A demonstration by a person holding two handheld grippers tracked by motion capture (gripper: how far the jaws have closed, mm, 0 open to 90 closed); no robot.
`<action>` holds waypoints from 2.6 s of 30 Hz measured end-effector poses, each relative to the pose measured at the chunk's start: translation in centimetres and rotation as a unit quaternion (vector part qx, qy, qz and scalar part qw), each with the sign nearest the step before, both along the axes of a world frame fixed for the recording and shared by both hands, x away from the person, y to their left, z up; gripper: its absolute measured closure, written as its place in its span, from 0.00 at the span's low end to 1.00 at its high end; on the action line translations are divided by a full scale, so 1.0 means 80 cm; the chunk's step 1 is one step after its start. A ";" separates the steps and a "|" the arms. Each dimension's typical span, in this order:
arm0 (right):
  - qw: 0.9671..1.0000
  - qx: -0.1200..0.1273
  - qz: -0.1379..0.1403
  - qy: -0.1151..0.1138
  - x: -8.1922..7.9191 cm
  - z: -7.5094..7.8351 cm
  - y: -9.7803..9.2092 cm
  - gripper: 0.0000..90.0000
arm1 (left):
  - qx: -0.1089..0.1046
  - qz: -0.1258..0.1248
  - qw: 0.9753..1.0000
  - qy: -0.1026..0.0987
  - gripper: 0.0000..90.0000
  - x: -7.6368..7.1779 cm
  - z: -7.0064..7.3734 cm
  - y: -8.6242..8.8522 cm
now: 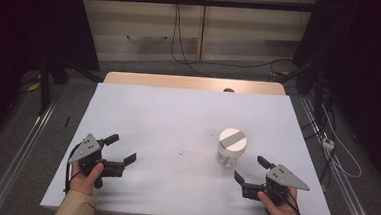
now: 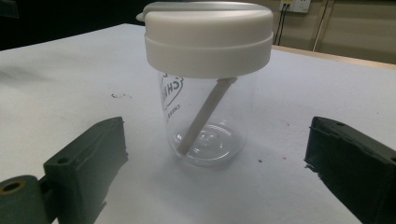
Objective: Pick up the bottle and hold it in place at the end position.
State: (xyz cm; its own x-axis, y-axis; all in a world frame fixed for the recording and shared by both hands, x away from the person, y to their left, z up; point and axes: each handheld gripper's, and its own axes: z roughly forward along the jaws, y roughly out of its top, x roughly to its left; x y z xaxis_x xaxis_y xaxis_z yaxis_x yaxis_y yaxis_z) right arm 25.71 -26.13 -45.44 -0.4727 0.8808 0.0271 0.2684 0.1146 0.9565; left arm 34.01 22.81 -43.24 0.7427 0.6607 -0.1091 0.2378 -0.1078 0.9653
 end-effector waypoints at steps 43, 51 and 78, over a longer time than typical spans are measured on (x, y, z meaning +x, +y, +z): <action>0.999 0.014 -0.024 0.028 0.073 -0.002 0.050 0.12 | 0.010 -0.007 1.000 0.003 0.04 0.000 -0.005 -0.002; 0.999 0.012 -0.026 0.033 0.082 -0.003 0.055 0.15 | 0.010 -0.010 1.000 0.006 0.04 0.000 -0.006 -0.004; 0.999 0.041 -0.023 0.028 0.090 0.003 0.053 0.20 | 0.009 -0.007 1.000 0.003 0.04 -0.001 -0.005 -0.003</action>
State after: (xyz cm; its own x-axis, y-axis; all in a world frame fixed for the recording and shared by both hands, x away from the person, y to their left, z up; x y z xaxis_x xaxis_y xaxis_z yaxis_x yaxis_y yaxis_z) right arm 32.89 -21.87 -45.16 -0.4281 0.8950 0.1255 0.3247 0.0228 0.9455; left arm 33.92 22.61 -43.60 0.7518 0.6514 -0.1021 0.2419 -0.1284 0.9618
